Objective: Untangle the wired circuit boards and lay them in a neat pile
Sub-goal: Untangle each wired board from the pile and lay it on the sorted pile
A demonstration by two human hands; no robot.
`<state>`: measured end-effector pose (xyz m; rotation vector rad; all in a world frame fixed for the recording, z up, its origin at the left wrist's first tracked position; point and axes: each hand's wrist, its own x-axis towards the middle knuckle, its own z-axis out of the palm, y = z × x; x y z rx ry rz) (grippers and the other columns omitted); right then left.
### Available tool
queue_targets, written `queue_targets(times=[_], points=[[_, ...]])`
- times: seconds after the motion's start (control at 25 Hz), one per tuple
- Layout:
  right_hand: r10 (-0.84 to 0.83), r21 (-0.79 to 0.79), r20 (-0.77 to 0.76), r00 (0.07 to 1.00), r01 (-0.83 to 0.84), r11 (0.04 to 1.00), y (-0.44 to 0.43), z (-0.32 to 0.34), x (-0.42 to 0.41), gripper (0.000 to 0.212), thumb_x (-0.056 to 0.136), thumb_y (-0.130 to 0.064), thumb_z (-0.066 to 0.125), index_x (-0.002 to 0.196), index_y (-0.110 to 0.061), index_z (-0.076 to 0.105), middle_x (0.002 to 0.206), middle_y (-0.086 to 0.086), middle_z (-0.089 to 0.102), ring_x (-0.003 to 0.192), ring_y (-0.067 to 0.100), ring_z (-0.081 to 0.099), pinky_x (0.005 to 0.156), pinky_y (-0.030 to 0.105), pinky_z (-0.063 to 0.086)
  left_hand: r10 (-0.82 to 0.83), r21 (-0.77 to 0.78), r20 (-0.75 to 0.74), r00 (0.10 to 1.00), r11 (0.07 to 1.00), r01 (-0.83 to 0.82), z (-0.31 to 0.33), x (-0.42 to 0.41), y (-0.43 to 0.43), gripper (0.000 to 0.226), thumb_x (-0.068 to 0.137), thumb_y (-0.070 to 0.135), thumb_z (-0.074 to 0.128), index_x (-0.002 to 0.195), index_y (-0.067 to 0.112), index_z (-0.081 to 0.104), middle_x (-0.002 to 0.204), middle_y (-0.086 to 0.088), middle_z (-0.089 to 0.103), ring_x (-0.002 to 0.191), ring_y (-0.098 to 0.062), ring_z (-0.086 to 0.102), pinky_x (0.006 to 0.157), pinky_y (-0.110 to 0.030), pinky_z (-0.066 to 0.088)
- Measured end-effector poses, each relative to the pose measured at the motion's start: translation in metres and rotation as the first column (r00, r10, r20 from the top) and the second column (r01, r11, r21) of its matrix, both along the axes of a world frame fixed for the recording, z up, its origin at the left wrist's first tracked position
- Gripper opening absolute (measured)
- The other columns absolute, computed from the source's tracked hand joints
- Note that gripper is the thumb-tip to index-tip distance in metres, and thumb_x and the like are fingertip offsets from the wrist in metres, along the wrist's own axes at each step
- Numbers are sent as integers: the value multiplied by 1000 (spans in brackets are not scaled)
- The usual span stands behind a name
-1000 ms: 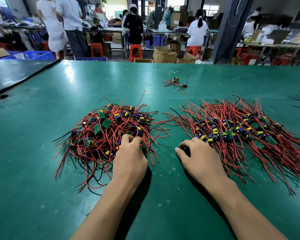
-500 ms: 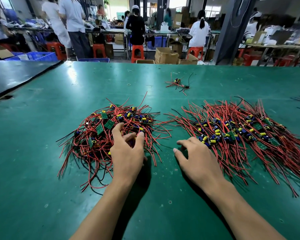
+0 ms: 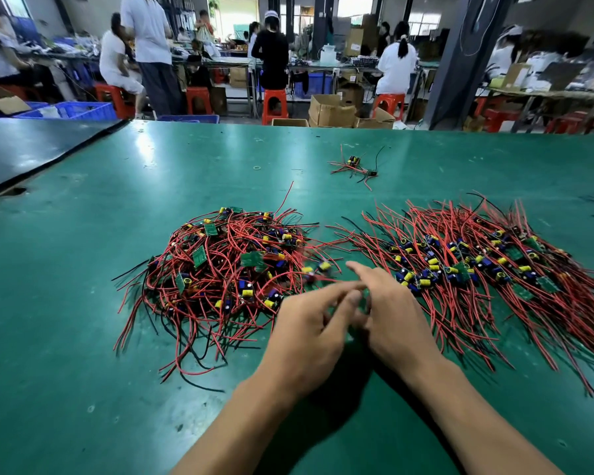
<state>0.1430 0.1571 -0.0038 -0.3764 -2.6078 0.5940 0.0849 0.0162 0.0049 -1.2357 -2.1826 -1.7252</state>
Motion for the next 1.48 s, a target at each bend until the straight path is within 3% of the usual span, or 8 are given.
queue_targets(times=[0.24,0.36,0.52,0.68,0.8,0.92,1.16,1.48], points=[[119,-166,-155,981,-144,975,7,-4,-3,47,77,-31,57,119,-17,72,101,4,67,90,16,67,82,28,54,-239,126,337,910,970,208,4,9,0,22,91,33,59,97,20,76,75,-13,73,40,-9,52,44,-30,45],[115,-234,-93,989,-134,963,5,-3,-3,34,79,-22,64,94,-51,70,92,-4,61,82,13,64,72,28,53,-233,137,322,917,970,199,4,10,-1,19,89,28,64,104,28,75,81,-7,74,45,-11,55,46,-28,46],[124,-243,-230,965,-180,953,7,-9,-10,13,89,-25,63,88,-18,74,87,-3,66,81,10,64,74,30,51,-45,54,171,984,998,37,-3,3,-1,40,78,23,76,118,25,67,92,9,73,78,-6,69,72,-29,56],[51,-652,-267,962,-219,726,6,-7,-13,20,95,-30,60,93,-16,74,90,4,75,91,24,72,86,40,54,3,42,120,993,999,-8,-2,-3,-4,39,75,39,81,111,30,67,99,10,71,92,-8,67,80,-27,54],[25,-721,-339,940,-277,635,6,2,-13,23,99,-28,58,93,-14,76,94,8,76,89,24,73,84,35,54,90,39,55,994,995,-93,-3,-4,-5,38,77,51,71,108,29,69,96,12,67,87,-6,64,79,-20,49],[-18,-872,-425,905,-404,278,7,14,-11,26,96,-30,57,94,-13,76,101,12,75,87,23,72,79,28,56,187,5,31,982,982,-187,-5,-7,-3,32,82,36,76,110,24,67,96,11,62,80,-7,60,77,-17,46],[124,-915,-396,910,-403,35,6,24,0,37,97,-28,57,116,3,66,116,22,69,103,30,69,80,35,58,149,-19,226,963,989,-148,-7,-8,-1,44,80,35,79,117,28,55,92,19,70,85,7,66,81,-15,51],[113,-905,-364,925,-379,192,8,23,0,31,90,-23,64,108,0,73,114,23,71,106,30,69,88,36,57,186,135,386,904,957,-255,-1,-17,-5,7,92,19,66,88,15,62,80,-3,68,77,-23,65,74,-50,56]])
